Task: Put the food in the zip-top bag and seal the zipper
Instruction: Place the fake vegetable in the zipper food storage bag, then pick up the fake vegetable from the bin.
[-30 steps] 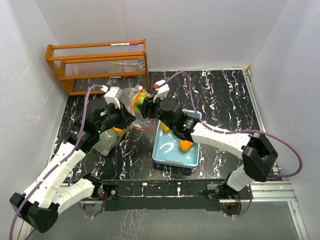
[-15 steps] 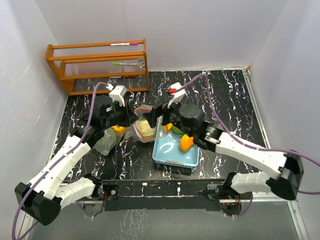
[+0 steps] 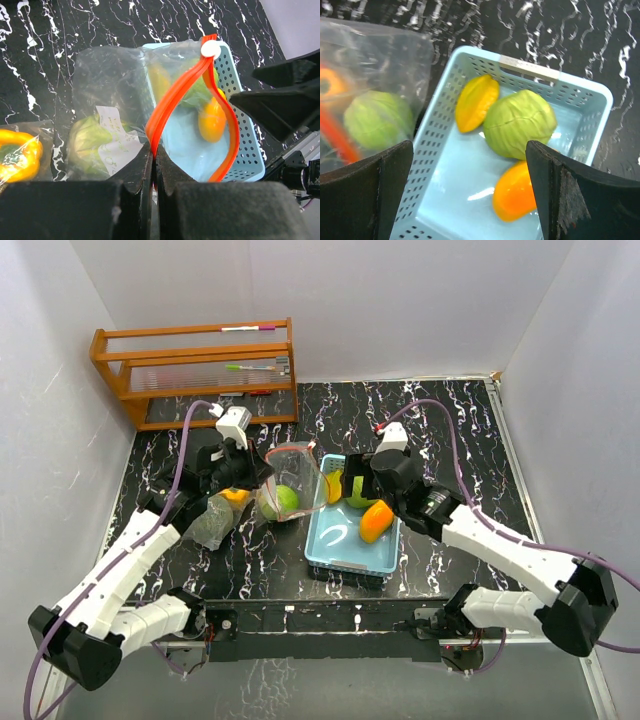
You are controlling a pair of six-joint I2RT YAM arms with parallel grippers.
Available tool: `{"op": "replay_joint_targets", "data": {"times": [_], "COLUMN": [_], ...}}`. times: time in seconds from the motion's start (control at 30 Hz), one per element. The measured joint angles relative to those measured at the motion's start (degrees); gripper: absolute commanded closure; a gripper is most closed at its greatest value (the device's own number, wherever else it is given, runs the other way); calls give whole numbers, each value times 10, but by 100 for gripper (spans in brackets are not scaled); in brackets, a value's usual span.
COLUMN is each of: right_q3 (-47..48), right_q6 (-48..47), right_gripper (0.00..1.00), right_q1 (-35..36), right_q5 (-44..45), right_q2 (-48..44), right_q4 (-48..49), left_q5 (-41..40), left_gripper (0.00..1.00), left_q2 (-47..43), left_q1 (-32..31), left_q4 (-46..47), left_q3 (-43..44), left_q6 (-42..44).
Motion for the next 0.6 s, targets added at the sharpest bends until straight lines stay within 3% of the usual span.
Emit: {"op": "replay_joint_targets", "data": {"times": [0.6], "right_q3": [-36], "right_q6": [49], "right_gripper": [2], "right_q1": [-75], "right_q5": [-22], "right_q2": [168], "right_q4": [26], "left_q5": [0], "left_gripper": [100], "left_q2": [-22], "left_q1": [0], "left_q4": [0], "left_q3": [-11], "left_q6": [2]}}
